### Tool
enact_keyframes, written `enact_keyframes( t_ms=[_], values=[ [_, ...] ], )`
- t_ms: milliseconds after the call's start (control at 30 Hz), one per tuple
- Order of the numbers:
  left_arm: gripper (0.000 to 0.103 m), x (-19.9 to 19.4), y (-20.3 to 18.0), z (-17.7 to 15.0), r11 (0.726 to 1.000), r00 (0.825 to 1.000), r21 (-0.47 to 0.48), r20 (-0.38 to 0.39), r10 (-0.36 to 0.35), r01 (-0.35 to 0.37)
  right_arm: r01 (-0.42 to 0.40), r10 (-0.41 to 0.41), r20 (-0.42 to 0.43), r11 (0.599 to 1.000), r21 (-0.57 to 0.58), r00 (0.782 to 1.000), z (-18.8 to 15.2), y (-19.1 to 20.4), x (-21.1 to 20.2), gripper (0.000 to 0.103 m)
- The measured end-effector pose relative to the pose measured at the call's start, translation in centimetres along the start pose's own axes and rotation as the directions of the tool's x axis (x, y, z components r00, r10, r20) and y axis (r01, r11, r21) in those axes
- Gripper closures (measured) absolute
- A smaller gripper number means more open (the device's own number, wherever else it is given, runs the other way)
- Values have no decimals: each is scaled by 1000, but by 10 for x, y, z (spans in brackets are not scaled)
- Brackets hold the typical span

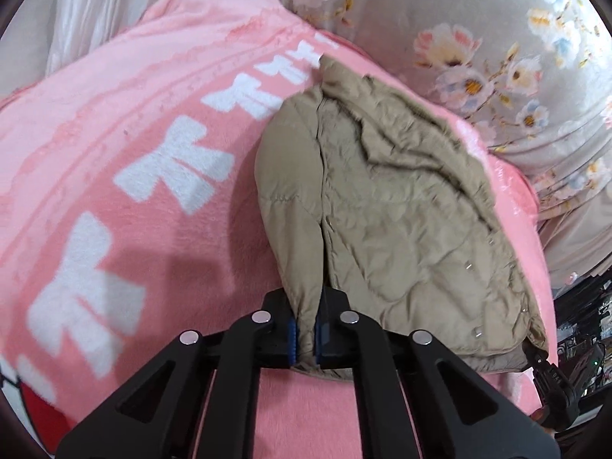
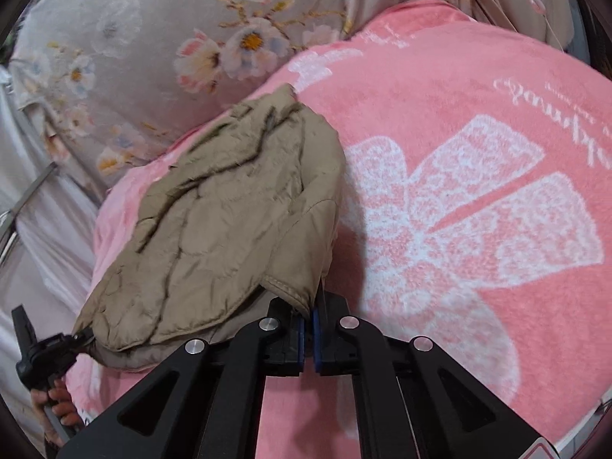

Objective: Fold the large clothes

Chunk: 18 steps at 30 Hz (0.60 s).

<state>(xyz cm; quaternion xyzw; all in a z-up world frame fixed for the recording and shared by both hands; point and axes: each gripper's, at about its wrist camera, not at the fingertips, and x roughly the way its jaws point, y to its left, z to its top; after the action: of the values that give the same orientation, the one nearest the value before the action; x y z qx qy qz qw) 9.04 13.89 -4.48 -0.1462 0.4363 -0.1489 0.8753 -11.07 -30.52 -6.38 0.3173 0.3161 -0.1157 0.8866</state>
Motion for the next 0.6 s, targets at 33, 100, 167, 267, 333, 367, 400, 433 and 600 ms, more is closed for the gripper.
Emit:
enact_keyframes(
  t_ms=[33,100,167,267,333,367,400,433,600],
  values=[
    [99,-8,1,0,1000,1000,-3,5,-10,10,-17,17,5,1000,-23,1000,-3,1,-14,100],
    [99,-35,1,-4,999,999,-5,20,-41,42,-56,57,25,997,-60,998,-6,3,-43,100],
    [99,-67,-2,-7,996,995,2,49,-85,85,-103,110,73,990,-99,991,-8,5,-80,101],
    [100,-127,-20,-5,990,980,62,142,-138,130,-136,162,174,979,-154,971,8,11,-135,101],
    [100,-152,-34,5,985,966,97,204,-161,143,-144,190,264,972,-184,946,32,21,-163,101],
    [100,-161,-42,13,983,958,109,232,-172,150,-155,205,290,970,-187,935,45,25,-168,101],
    [100,-165,-48,22,980,951,117,247,-184,160,-172,228,320,966,-194,919,63,30,-171,101],
    [99,-167,-54,32,978,946,123,259,-195,168,-184,242,336,963,-196,910,77,35,-169,101],
    [99,-120,-77,99,989,956,116,268,-115,86,-147,200,334,973,-175,921,156,57,-95,101]
  ],
)
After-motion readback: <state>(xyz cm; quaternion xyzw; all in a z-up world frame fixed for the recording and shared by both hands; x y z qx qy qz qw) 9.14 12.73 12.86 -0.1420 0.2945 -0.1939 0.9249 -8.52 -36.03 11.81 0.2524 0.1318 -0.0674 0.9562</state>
